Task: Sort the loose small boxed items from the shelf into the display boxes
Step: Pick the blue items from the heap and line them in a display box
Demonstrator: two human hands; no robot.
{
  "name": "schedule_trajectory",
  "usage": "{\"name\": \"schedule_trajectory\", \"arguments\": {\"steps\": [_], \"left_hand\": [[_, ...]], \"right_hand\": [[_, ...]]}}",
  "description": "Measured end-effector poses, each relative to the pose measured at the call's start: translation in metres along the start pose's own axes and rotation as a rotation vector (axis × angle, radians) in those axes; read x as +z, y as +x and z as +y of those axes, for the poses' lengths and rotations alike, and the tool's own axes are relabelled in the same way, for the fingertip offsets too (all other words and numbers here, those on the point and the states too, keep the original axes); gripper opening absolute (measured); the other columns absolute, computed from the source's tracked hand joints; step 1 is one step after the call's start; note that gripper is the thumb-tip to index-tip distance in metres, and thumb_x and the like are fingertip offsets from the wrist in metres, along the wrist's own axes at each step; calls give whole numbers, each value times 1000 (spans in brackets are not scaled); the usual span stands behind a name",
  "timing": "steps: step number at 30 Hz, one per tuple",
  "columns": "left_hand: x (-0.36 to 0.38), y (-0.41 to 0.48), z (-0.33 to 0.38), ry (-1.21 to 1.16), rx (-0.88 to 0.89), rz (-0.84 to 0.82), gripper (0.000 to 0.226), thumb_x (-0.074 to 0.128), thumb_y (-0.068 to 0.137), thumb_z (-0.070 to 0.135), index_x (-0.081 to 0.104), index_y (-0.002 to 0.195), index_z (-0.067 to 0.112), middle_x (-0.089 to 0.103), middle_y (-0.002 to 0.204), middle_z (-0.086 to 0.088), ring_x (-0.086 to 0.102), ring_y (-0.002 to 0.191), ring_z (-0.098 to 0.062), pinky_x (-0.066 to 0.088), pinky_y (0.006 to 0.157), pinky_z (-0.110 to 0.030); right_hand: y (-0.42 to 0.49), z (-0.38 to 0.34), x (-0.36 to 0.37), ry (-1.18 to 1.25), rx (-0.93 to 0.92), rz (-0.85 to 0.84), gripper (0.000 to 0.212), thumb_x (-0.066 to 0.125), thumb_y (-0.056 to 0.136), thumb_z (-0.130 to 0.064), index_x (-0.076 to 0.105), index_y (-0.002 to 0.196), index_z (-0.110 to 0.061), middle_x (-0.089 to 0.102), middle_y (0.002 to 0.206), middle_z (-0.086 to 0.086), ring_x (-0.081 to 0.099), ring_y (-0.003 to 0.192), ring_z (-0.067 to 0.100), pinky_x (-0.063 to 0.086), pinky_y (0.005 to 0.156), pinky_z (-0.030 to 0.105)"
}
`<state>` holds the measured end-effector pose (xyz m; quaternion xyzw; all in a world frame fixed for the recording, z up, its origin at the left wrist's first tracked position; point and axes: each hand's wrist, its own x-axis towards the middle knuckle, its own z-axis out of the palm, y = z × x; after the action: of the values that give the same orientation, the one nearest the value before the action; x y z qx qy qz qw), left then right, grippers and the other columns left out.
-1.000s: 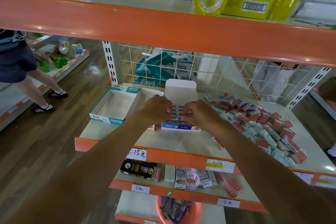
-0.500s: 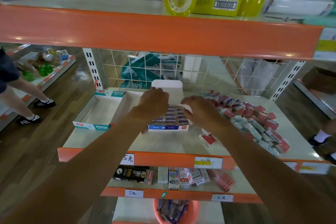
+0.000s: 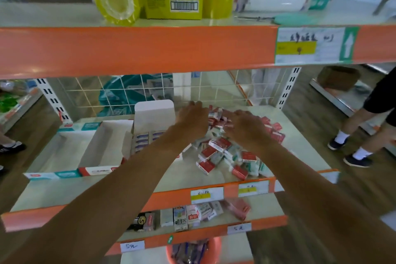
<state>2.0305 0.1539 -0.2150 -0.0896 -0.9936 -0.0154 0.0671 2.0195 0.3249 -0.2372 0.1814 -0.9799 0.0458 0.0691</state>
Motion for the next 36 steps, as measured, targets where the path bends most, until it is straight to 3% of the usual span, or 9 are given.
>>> {"name": "schedule_trajectory", "arguments": {"steps": [3,11,18,24,28,32,36], "left_hand": [[5,11,6,-20,17,16,28,46,92,9,56,118,8,53,113,-13,49,109,-29,47,87,-42],[33,44,7,-133,19,-5,44,52,88,1,53,129,15,58,124,-9,52,113,-26,45,88,-37],[56,57,-1,-167,40,-52,47,58,90,10,48,135,19,61,122,-8,54,110,-26,47,86,-35],[64,62,-7,-153,31,27,32,60,91,19,55,123,15,63,113,-7,56,104,-23,47,83,-31],[57,54,-12,-310,-5,117,24,59,92,19,61,115,14,65,111,-9,59,101,-23,51,85,-34],[44,42,-19,-456,16,152,21,66,87,14,65,107,8,69,101,-8,64,80,-19,51,69,-27],[38,31,-26,-597,-80,61,20,70,84,14,56,96,7,59,84,-6,59,72,-19,45,59,-19]], "right_hand": [[1,11,3,11,9,15,42,51,94,-41,49,134,-30,63,118,5,57,106,26,51,85,40],[16,25,9,29,12,-27,42,49,97,-41,49,134,-24,57,128,6,53,114,26,47,92,42],[34,16,16,-7,-34,-79,40,47,98,-35,47,136,-24,55,131,5,51,118,26,47,95,45],[47,14,23,13,-47,-80,41,49,97,-33,47,136,-23,55,127,4,51,116,24,47,94,42],[62,10,29,13,-106,-75,40,58,92,-22,51,132,-25,56,127,4,52,111,23,48,92,42],[72,2,29,-112,-149,-85,43,59,91,-14,51,132,-25,54,134,5,51,117,27,45,95,47],[77,-1,30,-228,-175,-60,37,67,86,-21,57,122,-17,60,124,7,54,110,28,48,89,45]]}}
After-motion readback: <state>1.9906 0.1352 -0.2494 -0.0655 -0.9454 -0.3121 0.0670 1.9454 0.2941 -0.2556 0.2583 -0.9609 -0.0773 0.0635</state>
